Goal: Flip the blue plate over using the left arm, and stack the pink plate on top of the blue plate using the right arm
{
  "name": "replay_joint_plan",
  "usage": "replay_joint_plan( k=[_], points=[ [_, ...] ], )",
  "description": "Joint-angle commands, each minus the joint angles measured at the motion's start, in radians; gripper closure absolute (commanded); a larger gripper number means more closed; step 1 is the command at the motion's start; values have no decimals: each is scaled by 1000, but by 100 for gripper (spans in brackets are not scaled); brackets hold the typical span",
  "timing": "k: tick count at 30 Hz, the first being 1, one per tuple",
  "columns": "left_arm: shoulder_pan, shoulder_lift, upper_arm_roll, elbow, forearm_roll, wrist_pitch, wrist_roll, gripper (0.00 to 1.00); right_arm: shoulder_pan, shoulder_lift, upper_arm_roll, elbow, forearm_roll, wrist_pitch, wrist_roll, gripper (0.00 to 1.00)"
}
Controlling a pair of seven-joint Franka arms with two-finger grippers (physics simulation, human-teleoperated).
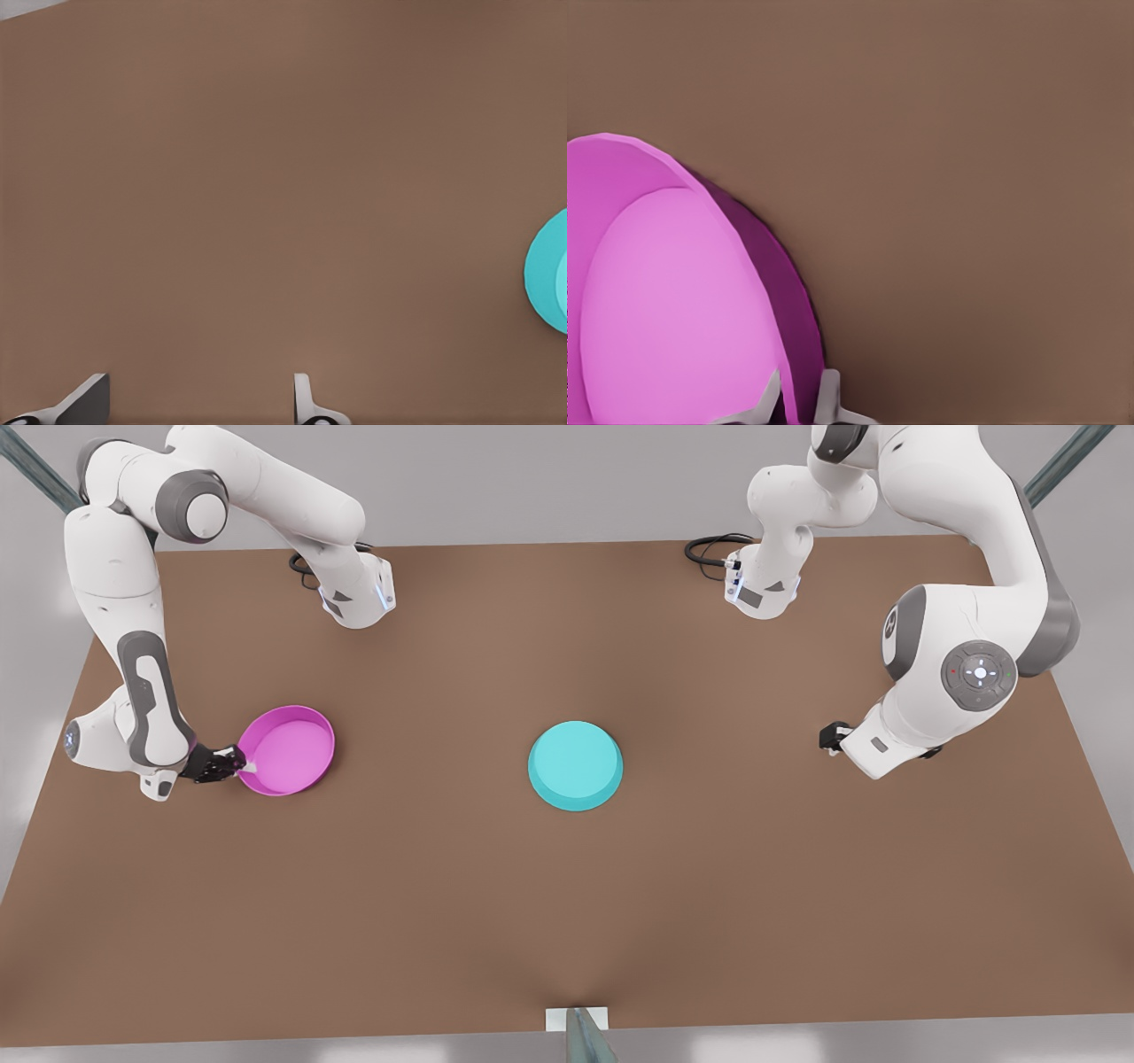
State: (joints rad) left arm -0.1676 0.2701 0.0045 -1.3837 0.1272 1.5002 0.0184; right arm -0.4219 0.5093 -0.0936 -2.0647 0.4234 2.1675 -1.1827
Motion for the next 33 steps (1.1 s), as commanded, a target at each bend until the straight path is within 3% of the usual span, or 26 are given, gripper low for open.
replay_joint_plan(
  k=[1, 9, 15, 21, 24, 26, 27, 33],
  points=[
    [2, 1, 0, 0, 0, 0, 0, 0, 0, 0, 0, 0, 0, 0, 0, 79],
    [2, 1, 0, -2, 0, 0, 0, 0, 3, -25, 6, -9, 14, -6, -2, 79],
    [2, 5, 3, 0, 0, 0, 2, 0, 34, -146, 106, -80, 14, 8, 110, 79],
    [2, 6, 5, 2, 0, 2, 2, 0, 277, -236, 91, -115, 124, 37, 189, 79],
    [3, 8, 11, 2, 0, 2, 0, 0, 410, -241, 35, -121, 150, 46, 245, 79],
    [8, 8, 11, 2, 0, 5, 0, 0, 597, -203, -92, -112, 224, 63, 253, 79],
    [10, 12, 25, 2, 0, 8, 2, 0, 641, -190, -110, -104, 256, 64, 253, 79],
    [11, 20, 66, 5, 0, 21, 2, 0, 845, -183, -127, -80, 311, 97, 408, 79]
  ],
)
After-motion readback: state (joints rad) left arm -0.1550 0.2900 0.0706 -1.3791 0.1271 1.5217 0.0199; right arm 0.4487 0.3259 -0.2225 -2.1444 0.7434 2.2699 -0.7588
